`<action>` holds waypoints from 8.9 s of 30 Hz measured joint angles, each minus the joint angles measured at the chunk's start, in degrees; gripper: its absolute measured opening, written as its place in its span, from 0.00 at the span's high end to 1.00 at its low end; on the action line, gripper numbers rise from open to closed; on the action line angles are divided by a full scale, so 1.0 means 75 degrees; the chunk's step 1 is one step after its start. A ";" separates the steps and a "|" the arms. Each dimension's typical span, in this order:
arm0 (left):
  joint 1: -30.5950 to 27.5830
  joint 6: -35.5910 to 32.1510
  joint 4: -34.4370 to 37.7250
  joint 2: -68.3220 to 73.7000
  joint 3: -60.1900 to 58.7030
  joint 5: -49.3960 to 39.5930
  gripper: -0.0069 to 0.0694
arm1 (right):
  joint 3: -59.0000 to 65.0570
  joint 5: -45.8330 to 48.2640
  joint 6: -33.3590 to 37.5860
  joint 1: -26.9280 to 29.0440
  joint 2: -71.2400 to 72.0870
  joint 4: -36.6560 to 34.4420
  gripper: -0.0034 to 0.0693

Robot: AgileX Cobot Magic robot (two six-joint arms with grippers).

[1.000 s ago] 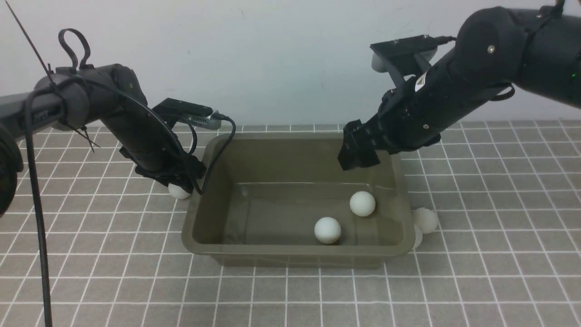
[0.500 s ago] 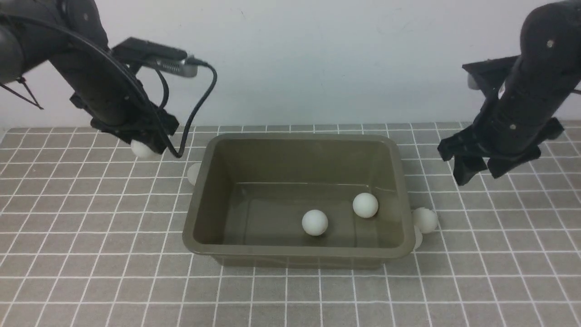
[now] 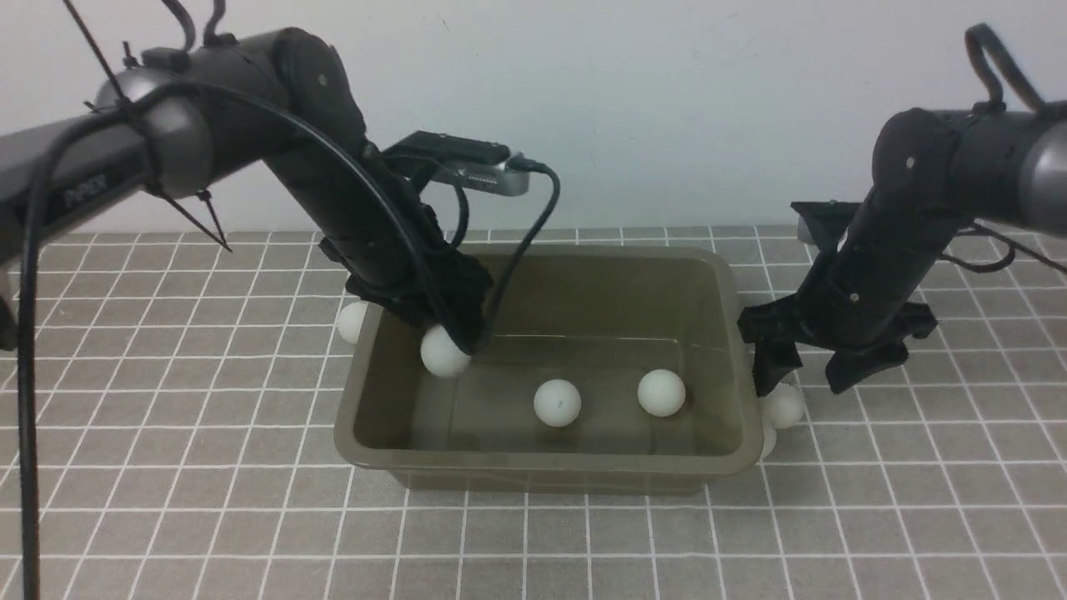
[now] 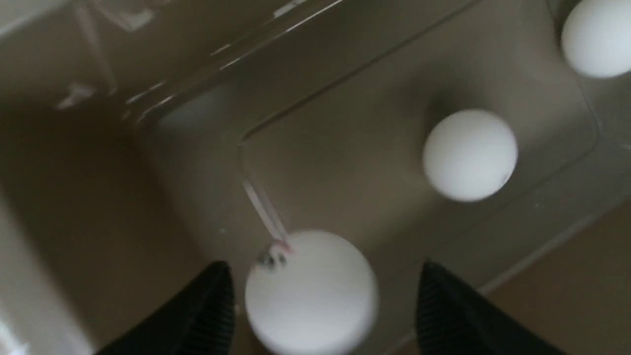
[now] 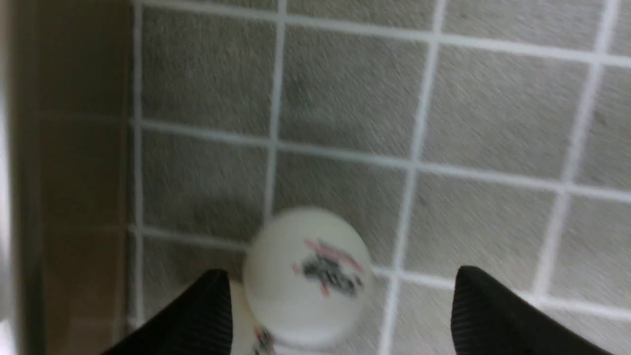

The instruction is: Put the table tennis balls into the box on the grey coffee tablecloth.

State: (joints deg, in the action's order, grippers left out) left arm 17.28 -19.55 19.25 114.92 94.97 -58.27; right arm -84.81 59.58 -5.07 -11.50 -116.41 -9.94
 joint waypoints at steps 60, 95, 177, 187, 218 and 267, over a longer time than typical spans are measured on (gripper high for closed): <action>-0.1751 0.0046 -0.1167 0.1452 0.1576 -0.0521 0.45 | -0.0041 0.1216 -0.0436 -0.0621 0.2479 0.2061 0.56; -0.0184 0.1171 -0.1461 0.1021 0.1985 -0.1568 0.50 | 0.2062 -0.1958 0.1340 -0.0439 0.0546 -0.0862 0.28; -0.2128 -0.2061 0.3406 -1.0775 -0.6677 0.2392 0.92 | 0.8028 -0.6056 -0.2419 -0.1793 1.5628 0.3879 0.97; -0.2128 -0.2068 0.3522 -1.1765 -0.7084 0.1631 0.92 | 0.8028 -0.6042 -0.2419 -0.1793 1.5628 0.3879 0.97; -0.1885 0.1542 -0.2196 -1.5361 -1.2870 0.4957 0.92 | 0.8028 -0.5859 -0.2419 -0.1793 1.5628 0.3879 0.97; -0.1885 0.1598 -0.2205 -1.5407 -1.2870 0.4934 0.92 | 1.0436 -0.5139 0.0177 -0.0002 1.5628 0.1476 0.97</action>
State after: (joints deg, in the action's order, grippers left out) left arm 3.15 -7.56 2.72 -0.63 -1.56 -21.26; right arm -6.54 21.04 -3.74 -11.51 0.80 1.13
